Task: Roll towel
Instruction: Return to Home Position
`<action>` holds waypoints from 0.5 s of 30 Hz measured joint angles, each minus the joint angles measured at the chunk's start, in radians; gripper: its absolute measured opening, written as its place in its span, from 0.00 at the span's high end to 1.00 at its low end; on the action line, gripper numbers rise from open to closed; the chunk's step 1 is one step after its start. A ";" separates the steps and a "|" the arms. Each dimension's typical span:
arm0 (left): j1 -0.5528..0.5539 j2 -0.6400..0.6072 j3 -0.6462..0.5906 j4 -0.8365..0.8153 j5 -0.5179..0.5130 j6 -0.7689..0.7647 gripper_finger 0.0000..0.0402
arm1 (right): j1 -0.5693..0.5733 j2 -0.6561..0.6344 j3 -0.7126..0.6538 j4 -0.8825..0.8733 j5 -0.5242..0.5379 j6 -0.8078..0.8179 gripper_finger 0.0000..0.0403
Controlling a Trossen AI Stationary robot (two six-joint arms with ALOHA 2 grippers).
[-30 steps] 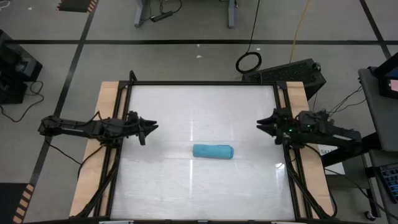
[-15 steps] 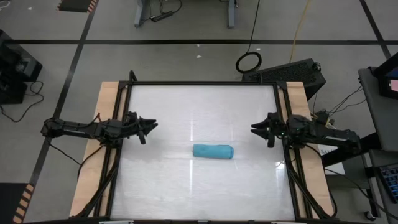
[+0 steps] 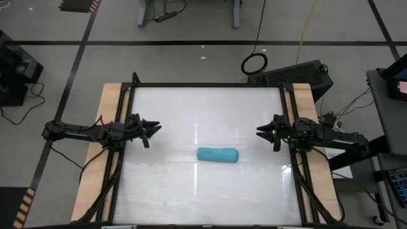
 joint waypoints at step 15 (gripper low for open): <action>0.000 0.000 0.000 -0.001 0.001 0.016 0.68 | 0.000 0.000 0.000 0.000 0.000 0.000 0.64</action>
